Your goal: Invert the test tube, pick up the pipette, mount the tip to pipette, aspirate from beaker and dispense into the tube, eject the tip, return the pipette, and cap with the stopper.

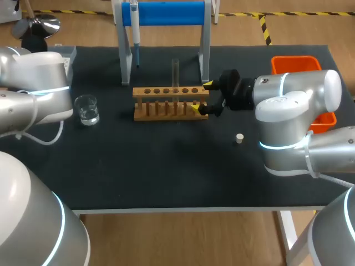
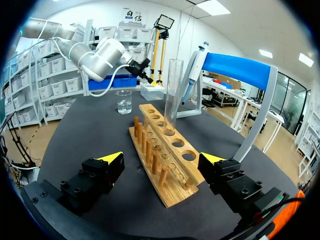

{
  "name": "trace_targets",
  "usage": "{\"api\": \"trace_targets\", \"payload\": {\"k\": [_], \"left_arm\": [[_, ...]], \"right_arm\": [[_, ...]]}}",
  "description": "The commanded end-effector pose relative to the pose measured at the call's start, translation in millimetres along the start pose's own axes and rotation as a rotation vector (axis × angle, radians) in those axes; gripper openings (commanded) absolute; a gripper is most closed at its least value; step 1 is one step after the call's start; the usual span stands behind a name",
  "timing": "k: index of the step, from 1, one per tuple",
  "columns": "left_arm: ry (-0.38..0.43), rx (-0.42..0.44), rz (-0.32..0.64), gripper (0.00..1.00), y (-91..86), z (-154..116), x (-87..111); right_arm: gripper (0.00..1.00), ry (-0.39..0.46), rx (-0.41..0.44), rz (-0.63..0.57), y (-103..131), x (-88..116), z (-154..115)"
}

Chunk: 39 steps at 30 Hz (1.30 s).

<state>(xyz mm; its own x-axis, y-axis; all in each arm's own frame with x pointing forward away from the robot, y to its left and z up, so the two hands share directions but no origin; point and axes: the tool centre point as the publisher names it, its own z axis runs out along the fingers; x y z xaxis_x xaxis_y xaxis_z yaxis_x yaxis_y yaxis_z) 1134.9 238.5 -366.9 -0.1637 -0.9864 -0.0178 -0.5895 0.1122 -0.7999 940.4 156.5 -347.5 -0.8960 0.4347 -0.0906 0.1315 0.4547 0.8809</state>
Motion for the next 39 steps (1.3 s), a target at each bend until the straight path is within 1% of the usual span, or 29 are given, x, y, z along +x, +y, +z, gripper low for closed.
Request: {"api": "trace_targets", "payload": {"k": [1, 26, 39], "left_arm": [[-0.005, 0.007, -0.002, 0.0, -2.5, -1, -0.4], [-0.055, 0.063, 0.0, 0.0, -14.2, -17, -3.9], [-0.063, 0.08, 0.007, 0.0, -19.4, -22, -5.9]], "right_arm": [[1.0, 0.0, -0.003, 0.0, -1, 0, -1], [1.0, 0.0, -0.003, 0.0, -1, 0, -1], [1.0, 0.0, -0.003, 0.0, -1, 0, -1]]}}
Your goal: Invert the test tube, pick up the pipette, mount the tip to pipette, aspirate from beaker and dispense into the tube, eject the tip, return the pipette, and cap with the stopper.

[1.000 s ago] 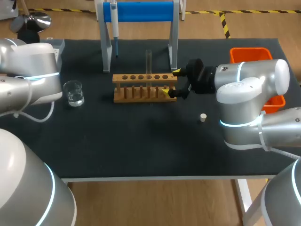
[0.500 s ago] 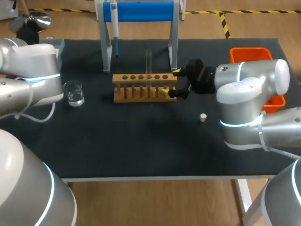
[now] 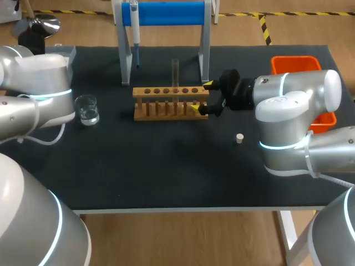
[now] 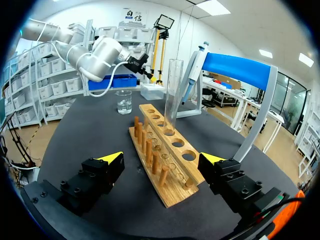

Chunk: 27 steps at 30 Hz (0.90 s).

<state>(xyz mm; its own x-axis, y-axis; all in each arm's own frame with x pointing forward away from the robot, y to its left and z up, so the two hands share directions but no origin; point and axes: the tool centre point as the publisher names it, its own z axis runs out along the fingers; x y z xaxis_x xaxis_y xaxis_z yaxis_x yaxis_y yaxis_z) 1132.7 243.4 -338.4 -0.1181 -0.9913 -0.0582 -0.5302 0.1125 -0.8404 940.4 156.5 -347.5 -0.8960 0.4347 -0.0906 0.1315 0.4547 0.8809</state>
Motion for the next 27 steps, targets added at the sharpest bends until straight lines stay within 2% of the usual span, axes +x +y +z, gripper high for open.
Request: {"api": "trace_targets", "payload": {"k": [1, 27], "left_arm": [[-0.004, 0.01, -0.001, 0.0, 1.1, -3, -1.3], [-0.041, 0.024, 0.053, 0.0, -15.5, -11, -1.1]], "right_arm": [[1.0, 0.0, -0.003, 0.0, -1, 0, -1], [1.0, 0.0, -0.003, 0.0, -1, 0, -1]]}}
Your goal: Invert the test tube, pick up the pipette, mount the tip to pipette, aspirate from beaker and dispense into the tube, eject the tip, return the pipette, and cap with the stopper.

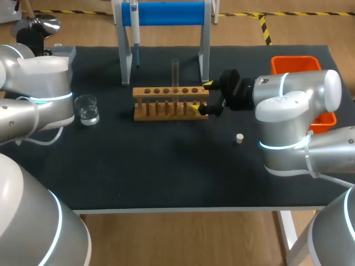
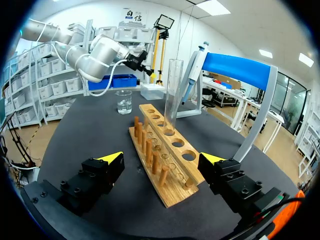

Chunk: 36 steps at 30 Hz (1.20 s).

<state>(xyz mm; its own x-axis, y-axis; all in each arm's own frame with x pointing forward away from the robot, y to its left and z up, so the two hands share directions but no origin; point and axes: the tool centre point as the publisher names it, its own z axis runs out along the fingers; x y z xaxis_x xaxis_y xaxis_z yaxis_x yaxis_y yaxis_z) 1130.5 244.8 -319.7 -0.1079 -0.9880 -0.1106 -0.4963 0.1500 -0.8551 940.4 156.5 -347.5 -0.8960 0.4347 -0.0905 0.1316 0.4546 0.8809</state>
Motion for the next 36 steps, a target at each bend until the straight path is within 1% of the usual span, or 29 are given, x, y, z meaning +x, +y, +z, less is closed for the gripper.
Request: {"api": "trace_targets", "payload": {"k": [1, 7, 9, 12, 21, 27, 30, 34, 35, 36], "left_arm": [[-0.004, -0.009, 0.013, 0.0, -1.4, 2, 1.6], [-0.003, -0.019, 0.032, 0.0, -5.3, -1, 2.0], [-0.009, -0.035, 0.049, 0.0, -6.4, -2, 1.5], [-0.013, -0.031, 0.048, 0.0, -9.9, -5, -0.4], [-0.029, -0.004, 0.07, 0.0, -29.5, -23, -3.3], [-0.005, 0.013, 0.106, 0.0, -45.2, -43, -3.6], [0.033, 0.022, 0.133, 0.0, -51.5, -57, -4.1], [0.162, 0.034, 0.167, 0.0, -57.0, -77, -0.6], [0.194, 0.041, 0.203, 0.0, -58.6, -85, 2.7], [0.207, 0.039, 0.224, 0.0, -59.1, -90, 3.6]], "right_arm": [[1.0, 0.0, -0.003, 0.0, -1, 0, -1], [1.0, 0.0, -0.003, 0.0, -1, 0, -1], [1.0, 0.0, -0.003, 0.0, -1, 0, -1], [1.0, 0.0, -0.003, 0.0, -1, 0, -1], [1.0, 0.0, -0.003, 0.0, -1, 0, -1], [1.0, 0.0, -0.003, 0.0, -1, 0, -1], [1.0, 0.0, -0.003, 0.0, -1, 0, -1], [1.0, 0.0, -0.003, 0.0, -1, 0, -1], [1.0, 0.0, -0.003, 0.0, -1, 0, -1], [1.0, 0.0, -0.003, 0.0, -1, 0, -1]]}}
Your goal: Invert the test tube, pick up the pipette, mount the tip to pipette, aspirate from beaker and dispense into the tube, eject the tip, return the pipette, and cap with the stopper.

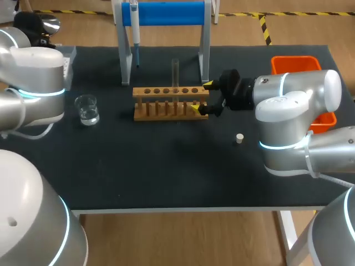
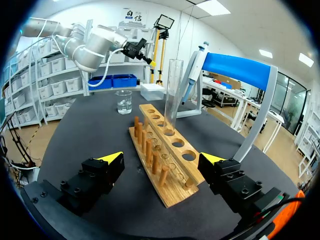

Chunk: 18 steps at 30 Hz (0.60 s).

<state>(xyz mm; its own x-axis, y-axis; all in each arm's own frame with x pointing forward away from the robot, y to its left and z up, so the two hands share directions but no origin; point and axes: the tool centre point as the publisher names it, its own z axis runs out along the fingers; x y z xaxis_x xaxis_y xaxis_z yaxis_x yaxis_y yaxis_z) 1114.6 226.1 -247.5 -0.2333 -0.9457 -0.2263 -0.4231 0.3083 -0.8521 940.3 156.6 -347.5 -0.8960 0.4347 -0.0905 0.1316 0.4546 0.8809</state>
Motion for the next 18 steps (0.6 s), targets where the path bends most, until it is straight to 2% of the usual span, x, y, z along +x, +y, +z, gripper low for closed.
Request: {"api": "trace_targets", "payload": {"k": [1, 18], "left_arm": [[0.183, 0.004, 0.086, 0.0, -4.1, -45.7, -4.7], [0.183, 0.004, 0.086, 0.0, -4.1, -45.7, -4.7]], "right_arm": [[1.0, 0.0, -0.003, 0.0, -0.9, 0.1, -0.5], [1.0, 0.0, -0.003, 0.0, -0.9, 0.1, -0.5]]}}
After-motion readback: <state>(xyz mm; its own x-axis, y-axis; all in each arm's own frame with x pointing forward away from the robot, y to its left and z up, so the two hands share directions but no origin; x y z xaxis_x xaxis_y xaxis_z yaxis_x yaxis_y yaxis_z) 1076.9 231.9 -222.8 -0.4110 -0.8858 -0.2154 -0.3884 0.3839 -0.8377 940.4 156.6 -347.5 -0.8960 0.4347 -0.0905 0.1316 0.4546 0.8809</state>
